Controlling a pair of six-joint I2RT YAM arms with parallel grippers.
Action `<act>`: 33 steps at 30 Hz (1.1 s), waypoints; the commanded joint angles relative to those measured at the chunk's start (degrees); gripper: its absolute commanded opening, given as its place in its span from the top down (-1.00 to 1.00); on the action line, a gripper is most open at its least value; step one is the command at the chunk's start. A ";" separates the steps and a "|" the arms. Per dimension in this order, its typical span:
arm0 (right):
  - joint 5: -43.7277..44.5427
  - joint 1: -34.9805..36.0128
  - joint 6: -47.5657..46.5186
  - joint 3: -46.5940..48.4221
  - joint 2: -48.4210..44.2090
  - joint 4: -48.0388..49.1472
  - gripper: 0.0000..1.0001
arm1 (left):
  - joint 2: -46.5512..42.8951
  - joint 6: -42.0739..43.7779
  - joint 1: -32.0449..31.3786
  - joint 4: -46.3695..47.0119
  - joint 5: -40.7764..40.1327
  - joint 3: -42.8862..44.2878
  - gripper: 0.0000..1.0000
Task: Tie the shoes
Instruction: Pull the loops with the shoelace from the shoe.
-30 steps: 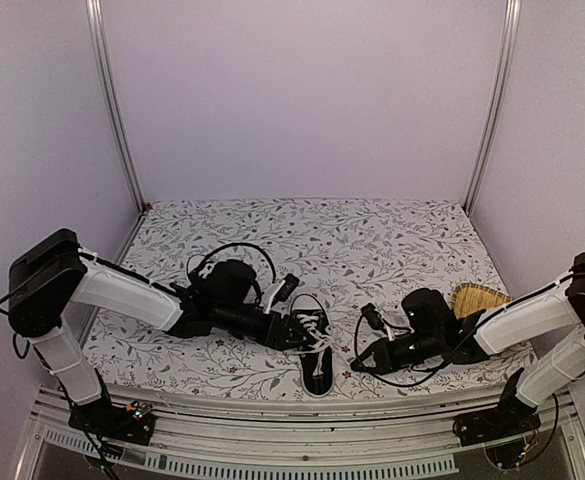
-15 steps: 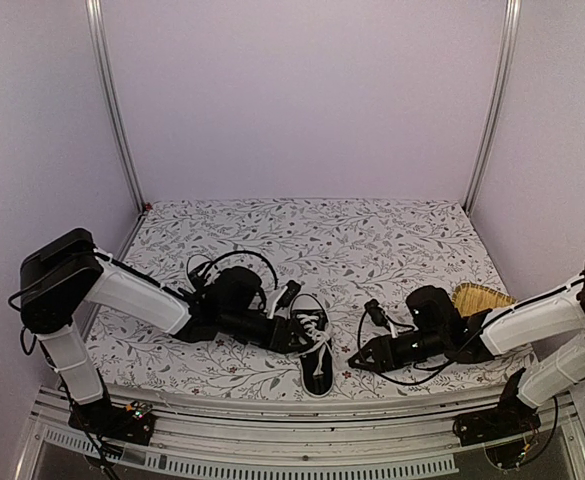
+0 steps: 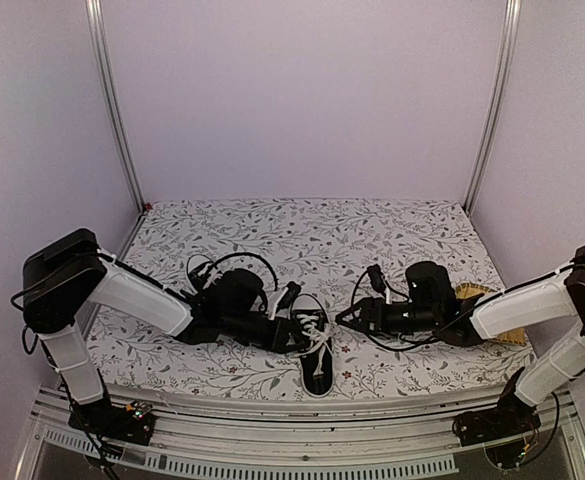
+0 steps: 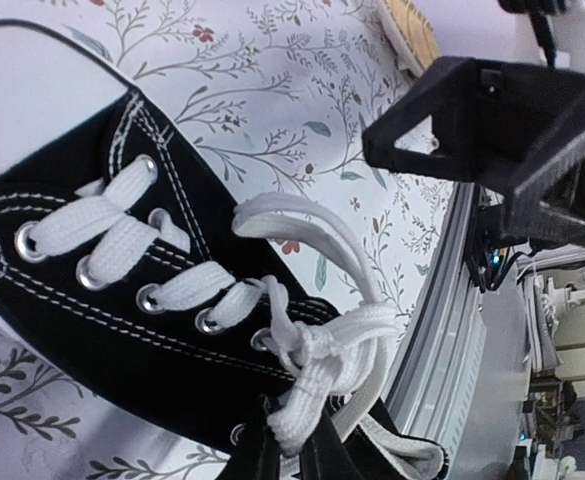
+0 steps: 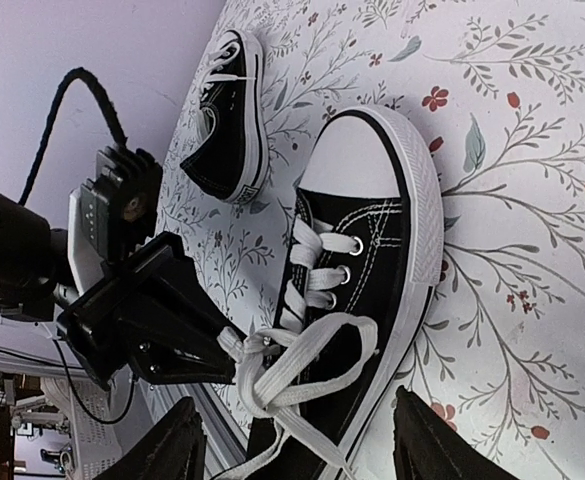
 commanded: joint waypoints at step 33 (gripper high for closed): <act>3.19 4.88 9.71 7.94 16.39 7.19 -0.13 | -1.95 -0.81 0.45 4.59 -0.34 -3.15 1.00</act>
